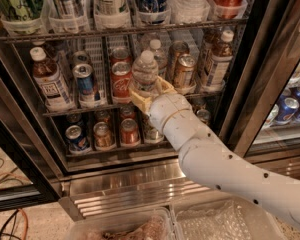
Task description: Pick water bottle from middle shelf of fridge
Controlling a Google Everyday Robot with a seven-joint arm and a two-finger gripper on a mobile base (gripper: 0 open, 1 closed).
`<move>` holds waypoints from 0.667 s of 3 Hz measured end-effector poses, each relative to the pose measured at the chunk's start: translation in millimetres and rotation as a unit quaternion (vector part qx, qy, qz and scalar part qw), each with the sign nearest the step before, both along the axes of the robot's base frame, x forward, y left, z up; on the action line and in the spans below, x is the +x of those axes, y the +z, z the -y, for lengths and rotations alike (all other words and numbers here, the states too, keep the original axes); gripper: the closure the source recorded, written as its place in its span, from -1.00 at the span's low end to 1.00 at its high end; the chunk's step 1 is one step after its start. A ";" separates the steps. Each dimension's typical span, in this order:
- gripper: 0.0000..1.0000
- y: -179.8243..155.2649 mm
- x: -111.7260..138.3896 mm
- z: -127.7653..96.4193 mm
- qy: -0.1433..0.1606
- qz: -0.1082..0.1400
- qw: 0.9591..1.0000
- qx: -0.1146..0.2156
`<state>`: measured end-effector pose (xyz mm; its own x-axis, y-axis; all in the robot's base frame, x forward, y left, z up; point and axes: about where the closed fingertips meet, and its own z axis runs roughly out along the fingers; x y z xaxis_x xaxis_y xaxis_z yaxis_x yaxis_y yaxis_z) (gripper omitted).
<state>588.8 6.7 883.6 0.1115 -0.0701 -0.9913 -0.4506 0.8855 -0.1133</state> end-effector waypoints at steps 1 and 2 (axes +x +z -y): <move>1.00 -2.4 0.0 0.0 0.000 0.000 1.000 0.000; 1.00 7.5 -19.5 -6.6 0.023 0.012 1.000 0.002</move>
Offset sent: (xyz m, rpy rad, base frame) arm -0.2074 0.0534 0.0906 0.0411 -0.2381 0.4572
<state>569.2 13.3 891.2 0.1384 -0.0602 -0.9886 -0.4884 0.8642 -0.1210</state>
